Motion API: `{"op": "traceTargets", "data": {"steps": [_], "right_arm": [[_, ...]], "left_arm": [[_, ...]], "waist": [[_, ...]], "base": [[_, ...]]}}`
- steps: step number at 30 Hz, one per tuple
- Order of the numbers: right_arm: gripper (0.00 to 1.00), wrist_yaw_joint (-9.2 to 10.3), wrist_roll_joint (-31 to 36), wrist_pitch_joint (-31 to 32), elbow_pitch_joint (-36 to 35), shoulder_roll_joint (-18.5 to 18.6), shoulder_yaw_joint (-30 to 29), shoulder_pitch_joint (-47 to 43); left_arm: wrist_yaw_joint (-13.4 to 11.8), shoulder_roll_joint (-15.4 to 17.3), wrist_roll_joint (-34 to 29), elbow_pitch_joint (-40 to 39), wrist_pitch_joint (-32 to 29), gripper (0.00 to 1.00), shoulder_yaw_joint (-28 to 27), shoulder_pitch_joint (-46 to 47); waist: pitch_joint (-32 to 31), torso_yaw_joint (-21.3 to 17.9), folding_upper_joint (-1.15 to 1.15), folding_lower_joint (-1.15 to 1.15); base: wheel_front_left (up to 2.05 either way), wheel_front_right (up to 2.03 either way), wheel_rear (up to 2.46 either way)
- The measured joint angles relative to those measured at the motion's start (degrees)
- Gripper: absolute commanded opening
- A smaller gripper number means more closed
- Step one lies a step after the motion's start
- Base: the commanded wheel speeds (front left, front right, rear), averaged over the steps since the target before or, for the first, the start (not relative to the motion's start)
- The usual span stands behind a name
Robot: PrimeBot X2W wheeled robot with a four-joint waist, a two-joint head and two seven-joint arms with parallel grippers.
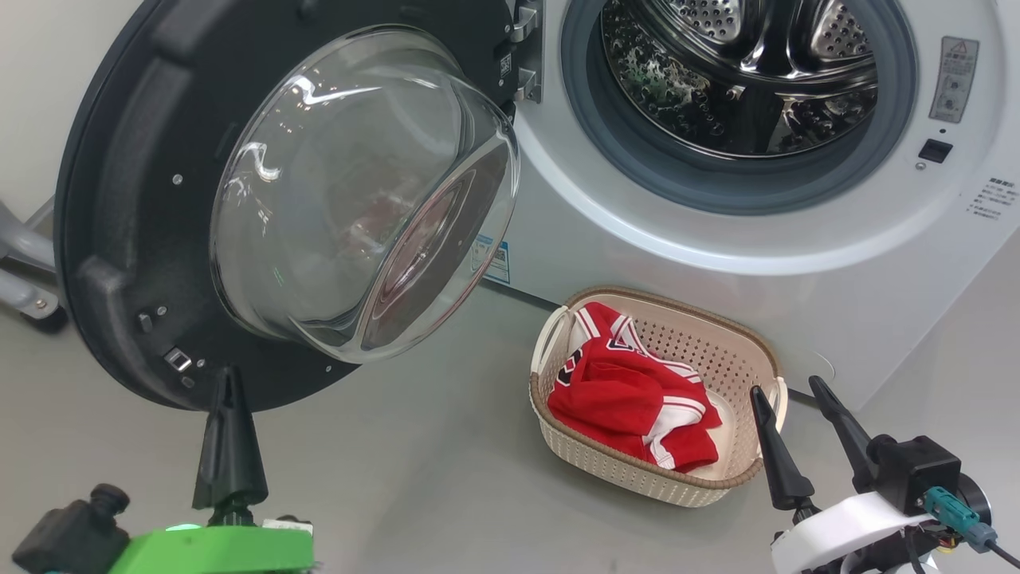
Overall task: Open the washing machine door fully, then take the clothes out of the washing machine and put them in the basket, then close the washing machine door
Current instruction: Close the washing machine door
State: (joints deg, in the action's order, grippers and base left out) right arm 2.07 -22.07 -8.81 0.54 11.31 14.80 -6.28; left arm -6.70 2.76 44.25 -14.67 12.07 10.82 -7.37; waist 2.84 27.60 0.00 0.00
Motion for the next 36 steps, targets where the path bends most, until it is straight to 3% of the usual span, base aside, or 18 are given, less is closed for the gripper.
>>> {"op": "traceTargets", "data": {"steps": [8, 11, 12, 22, 28, 36], "right_arm": [[1.0, -0.18, 0.0, 0.0, -0.1, 0.2, -0.1, 0.3], [1.0, -0.16, 0.0, 0.0, -0.1, 0.3, -0.1, 0.3], [1.0, -0.16, 0.0, 0.0, -0.1, 0.3, -0.2, 0.3], [1.0, -0.16, 0.0, 0.0, -0.5, 0.5, -0.4, 0.4], [1.0, -0.21, 0.2, 0.3, -1.2, 1.2, -0.3, 0.8], [1.0, -0.93, 0.5, 1.0, -1.7, 1.8, 0.2, 2.0]], "left_arm": [[2.6, 0.0, 24.0, -12.3, 2.5, 0.0, 2.5, 0.0], [4.4, -0.1, 32.1, -14.1, 2.6, 0.0, -0.9, 0.1], [5.6, -0.1, 36.2, -14.6, 2.6, 0.0, -4.7, 0.6], [7.3, -0.2, 38.6, -15.6, 2.6, 0.0, -16.7, 4.5], [7.3, 1.1, 44.1, -12.2, 2.7, 0.0, -24.5, 8.6], [3.7, 6.0, 51.1, -0.4, 1.0, 0.0, -32.0, 12.8]], "waist": [[0.4, 0.1, 0.0, 0.0], [0.5, 0.0, 0.0, 0.0], [0.6, 0.0, 0.0, 0.0], [1.1, 0.0, 0.0, 0.0], [2.2, -0.4, 0.0, 0.0], [3.7, -1.8, 0.0, 0.0]], "base": [[0.0, 0.0, 0.0], [0.0, 0.0, 0.0], [0.0, 0.0, 0.0], [0.0, 0.0, 0.0], [0.0, 0.0, 0.0], [0.0, 0.0, 0.0]]}}
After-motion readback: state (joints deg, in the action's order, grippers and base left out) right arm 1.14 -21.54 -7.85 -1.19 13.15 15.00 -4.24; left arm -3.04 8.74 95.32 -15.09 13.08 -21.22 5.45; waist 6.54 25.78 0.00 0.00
